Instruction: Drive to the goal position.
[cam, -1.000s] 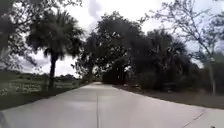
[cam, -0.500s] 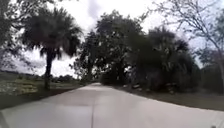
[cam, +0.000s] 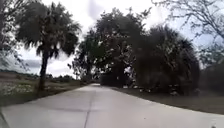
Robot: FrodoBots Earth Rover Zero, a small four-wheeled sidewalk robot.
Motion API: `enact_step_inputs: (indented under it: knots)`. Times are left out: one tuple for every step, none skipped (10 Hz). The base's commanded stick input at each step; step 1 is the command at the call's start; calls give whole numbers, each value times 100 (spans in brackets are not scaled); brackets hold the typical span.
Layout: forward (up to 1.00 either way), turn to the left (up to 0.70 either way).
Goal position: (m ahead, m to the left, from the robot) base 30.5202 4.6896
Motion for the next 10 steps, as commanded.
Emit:
enact_step_inputs:
  knots:
    - [85, 0]
    - [85, 19]
    - [85, 32]
    - [85, 16]
    - [85, 0]
    - [85, 0]
    - [85, 0]
    - [85, 0]
    - [85, 0]
    - [85, 32]
